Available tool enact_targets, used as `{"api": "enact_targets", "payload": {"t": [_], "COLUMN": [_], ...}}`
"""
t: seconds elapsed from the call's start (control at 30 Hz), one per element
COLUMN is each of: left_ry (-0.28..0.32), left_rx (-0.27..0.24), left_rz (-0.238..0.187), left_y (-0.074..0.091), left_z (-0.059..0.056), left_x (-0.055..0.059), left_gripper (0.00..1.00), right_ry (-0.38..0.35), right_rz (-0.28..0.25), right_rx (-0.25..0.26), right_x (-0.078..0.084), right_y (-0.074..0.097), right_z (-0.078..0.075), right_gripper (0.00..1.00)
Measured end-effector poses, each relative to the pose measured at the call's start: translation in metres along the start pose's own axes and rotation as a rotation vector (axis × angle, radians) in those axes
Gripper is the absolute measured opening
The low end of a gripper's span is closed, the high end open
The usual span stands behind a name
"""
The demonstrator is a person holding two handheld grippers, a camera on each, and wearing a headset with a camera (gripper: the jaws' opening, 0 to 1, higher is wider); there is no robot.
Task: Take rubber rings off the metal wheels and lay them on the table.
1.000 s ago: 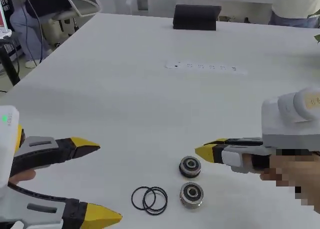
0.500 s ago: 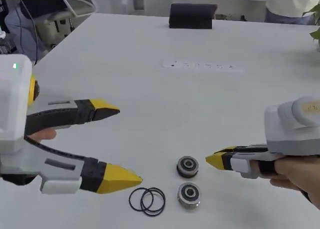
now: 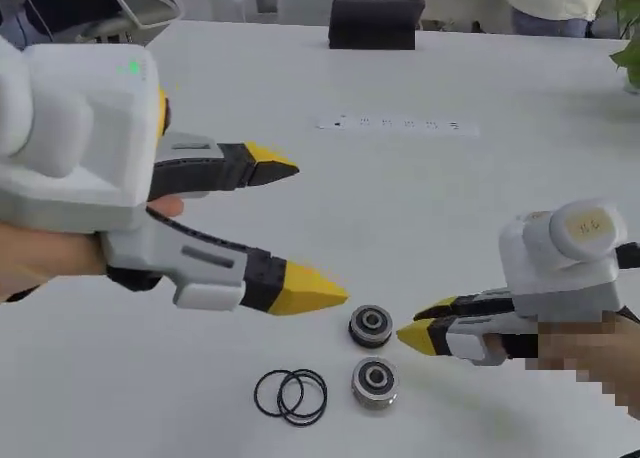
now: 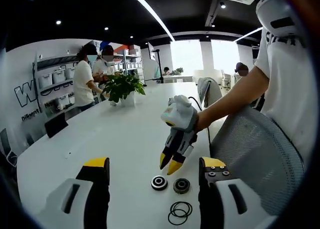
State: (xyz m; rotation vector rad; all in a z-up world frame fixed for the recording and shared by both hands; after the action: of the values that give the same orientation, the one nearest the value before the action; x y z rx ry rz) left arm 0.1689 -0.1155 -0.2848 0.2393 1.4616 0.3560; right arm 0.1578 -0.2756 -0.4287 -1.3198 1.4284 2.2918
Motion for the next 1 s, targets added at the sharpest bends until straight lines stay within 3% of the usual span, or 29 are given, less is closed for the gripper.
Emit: {"api": "enact_targets", "payload": {"t": [0.2, 0.37, 0.57, 0.73, 0.8, 0.83, 1.0], "left_ry": [-0.031, -0.007, 0.049, 0.063, 0.070, 0.067, 0.067], "left_rx": [0.048, 0.058, -0.020, -0.037, -0.031, -0.003, 0.013], "left_rz": [0.029, 0.016, 0.002, 0.000, 0.023, 0.059, 0.071], "left_y": [-0.024, -0.044, -0.062, -0.072, -0.075, -0.077, -0.083], "left_z": [0.009, 0.020, 0.033, 0.025, 0.022, 0.018, 0.015], "left_x": [0.000, 0.008, 0.030, 0.055, 0.066, 0.073, 0.083], "left_gripper": [0.69, 0.69, 0.64, 0.54, 0.52, 0.51, 0.42], "right_ry": [0.014, 0.019, 0.037, 0.043, 0.044, 0.046, 0.052], "right_rz": [0.001, -0.005, -0.003, 0.002, 0.008, 0.010, 0.014], "right_rx": [-0.006, -0.011, -0.016, -0.019, -0.019, -0.019, -0.022], "right_x": [0.001, 0.000, 0.000, 0.001, 0.002, 0.002, 0.003], "right_y": [-0.001, -0.003, -0.005, -0.007, -0.008, -0.009, -0.011], "right_z": [0.001, 0.005, 0.008, 0.010, 0.010, 0.010, 0.012], "right_gripper": [0.18, 0.18, 0.19, 0.19, 0.19, 0.19, 0.18]}}
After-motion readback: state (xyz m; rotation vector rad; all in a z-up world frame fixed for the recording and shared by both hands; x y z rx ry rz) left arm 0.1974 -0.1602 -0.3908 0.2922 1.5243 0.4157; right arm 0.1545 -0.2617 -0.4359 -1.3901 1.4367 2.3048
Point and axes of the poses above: the centre of the closed fingertips' face, and the gripper's own axes: y roughly backward along the fingers, z roughly to its left, x roughly out of its underside, the point moved 6 cm from there along y, roughly backward along the fingers, and after that the axes turned 6 degrees about x, right-handed, at the moved point
